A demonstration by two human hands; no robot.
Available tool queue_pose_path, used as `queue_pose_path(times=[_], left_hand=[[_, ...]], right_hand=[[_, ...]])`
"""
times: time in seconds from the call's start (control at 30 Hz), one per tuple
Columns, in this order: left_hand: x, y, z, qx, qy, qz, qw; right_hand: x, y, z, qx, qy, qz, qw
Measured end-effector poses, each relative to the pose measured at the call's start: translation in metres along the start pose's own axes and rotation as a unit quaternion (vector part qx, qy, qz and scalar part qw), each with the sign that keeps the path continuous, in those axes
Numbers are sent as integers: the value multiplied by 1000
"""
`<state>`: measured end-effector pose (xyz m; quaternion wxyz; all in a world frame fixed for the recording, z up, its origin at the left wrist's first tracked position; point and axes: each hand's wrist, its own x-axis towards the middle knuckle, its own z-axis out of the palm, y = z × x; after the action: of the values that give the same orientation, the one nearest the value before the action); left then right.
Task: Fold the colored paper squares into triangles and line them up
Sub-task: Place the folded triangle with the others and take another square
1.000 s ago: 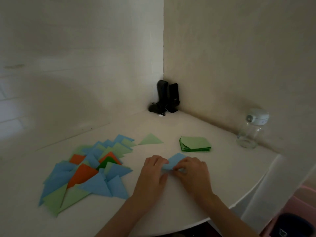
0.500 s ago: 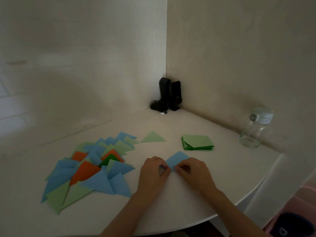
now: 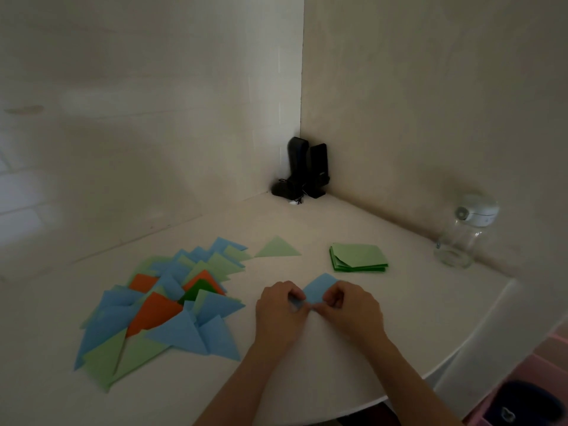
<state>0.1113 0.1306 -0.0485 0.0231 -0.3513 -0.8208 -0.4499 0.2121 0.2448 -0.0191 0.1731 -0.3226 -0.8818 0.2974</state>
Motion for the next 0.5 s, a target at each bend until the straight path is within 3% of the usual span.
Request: queue_pose_path(times=[0.17,0.5], left_hand=[[2,1,-6,-23,-13,-10,1000],[3,-4,-26,-60,-89,-8,994]], right_hand=[[10,-2,-9,3,-71,28,997],[4,6,-14,-27,-78,-21,996]])
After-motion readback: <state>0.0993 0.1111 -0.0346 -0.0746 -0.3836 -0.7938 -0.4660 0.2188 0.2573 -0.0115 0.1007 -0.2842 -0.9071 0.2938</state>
